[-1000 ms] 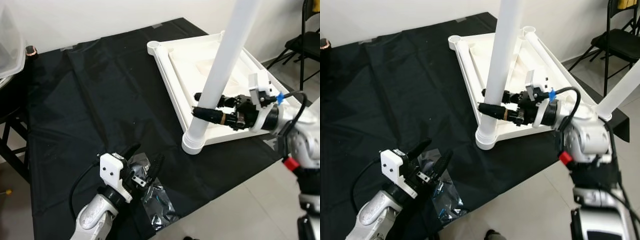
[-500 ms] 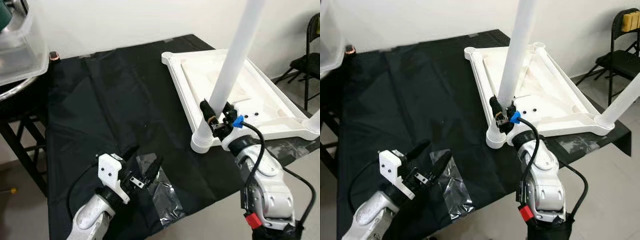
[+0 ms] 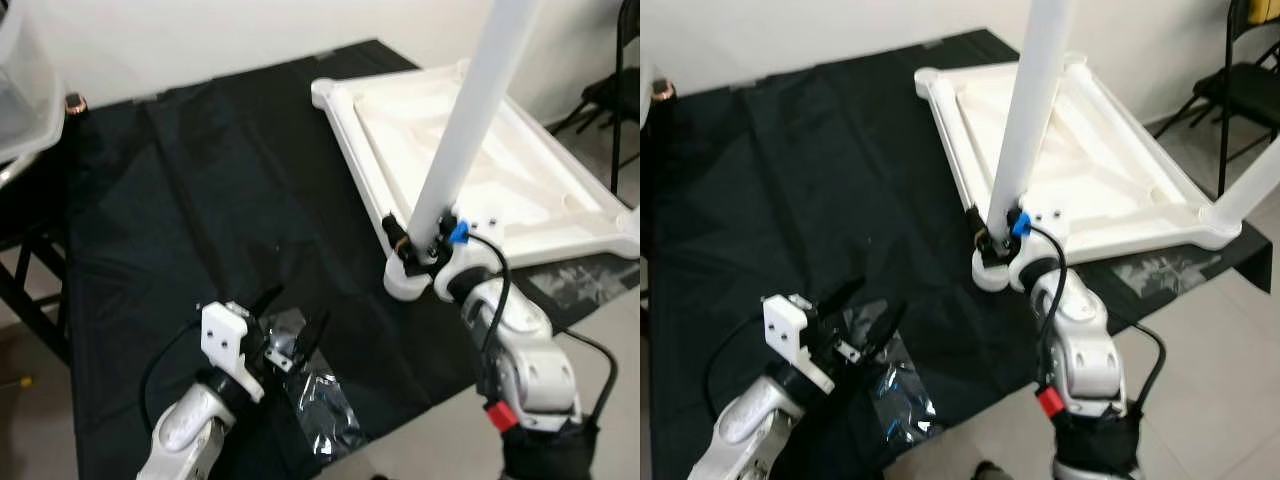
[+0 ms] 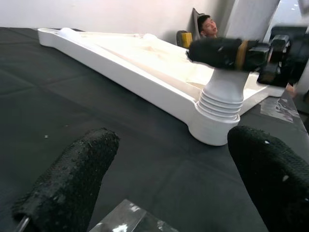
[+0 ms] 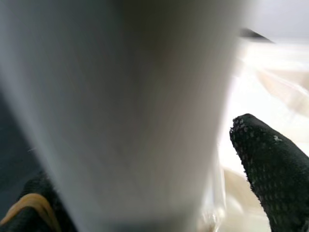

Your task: Building children table

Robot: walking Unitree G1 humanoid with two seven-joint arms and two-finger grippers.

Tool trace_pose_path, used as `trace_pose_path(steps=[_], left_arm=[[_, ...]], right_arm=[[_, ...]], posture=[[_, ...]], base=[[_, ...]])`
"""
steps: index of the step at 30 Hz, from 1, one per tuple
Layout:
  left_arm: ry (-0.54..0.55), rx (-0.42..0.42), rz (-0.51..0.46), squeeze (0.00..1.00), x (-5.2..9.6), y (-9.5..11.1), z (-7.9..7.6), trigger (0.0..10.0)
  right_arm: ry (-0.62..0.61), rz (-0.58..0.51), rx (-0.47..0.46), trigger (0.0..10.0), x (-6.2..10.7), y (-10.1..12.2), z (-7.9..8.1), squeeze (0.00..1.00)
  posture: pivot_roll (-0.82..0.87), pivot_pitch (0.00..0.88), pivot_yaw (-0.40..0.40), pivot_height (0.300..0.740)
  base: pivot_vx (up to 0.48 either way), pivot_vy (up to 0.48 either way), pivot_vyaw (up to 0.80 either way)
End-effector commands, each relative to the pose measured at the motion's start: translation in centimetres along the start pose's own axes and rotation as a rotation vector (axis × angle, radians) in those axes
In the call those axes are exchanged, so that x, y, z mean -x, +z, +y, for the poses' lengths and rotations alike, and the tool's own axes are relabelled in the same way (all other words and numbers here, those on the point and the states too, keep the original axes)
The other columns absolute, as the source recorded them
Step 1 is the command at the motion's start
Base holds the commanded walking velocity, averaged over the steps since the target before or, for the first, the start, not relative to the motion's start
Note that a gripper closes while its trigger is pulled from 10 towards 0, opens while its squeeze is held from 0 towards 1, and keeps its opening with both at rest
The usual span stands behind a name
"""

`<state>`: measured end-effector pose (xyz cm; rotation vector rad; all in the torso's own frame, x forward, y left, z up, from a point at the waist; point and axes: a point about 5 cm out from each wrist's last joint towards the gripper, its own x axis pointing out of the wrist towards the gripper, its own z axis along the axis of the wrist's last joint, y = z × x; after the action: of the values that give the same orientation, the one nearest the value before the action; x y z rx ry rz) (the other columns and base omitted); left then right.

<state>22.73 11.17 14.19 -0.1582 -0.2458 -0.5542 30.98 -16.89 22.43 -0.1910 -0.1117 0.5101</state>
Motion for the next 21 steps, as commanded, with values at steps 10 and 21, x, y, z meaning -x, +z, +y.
trace_pose_path(steps=[10, 21], left_arm=[[0.009, 0.004, 0.025, 0.00, 0.2, -0.6, 0.1, 10.0], [0.017, -0.001, 0.025, 0.00, 0.3, -0.6, -0.1, 10.0]], right_arm=[[0.441, 0.066, 0.131, 10.0, -0.8, 1.8, -2.2, 0.00], [0.638, 0.091, 0.215, 3.2, -1.2, 4.3, -4.8, 0.00]], posture=[[0.01, 0.188, 0.010, 0.740], [0.03, 0.188, 0.003, 0.740]], base=[[0.000, 0.000, 0.00], [0.000, 0.000, 0.00]])
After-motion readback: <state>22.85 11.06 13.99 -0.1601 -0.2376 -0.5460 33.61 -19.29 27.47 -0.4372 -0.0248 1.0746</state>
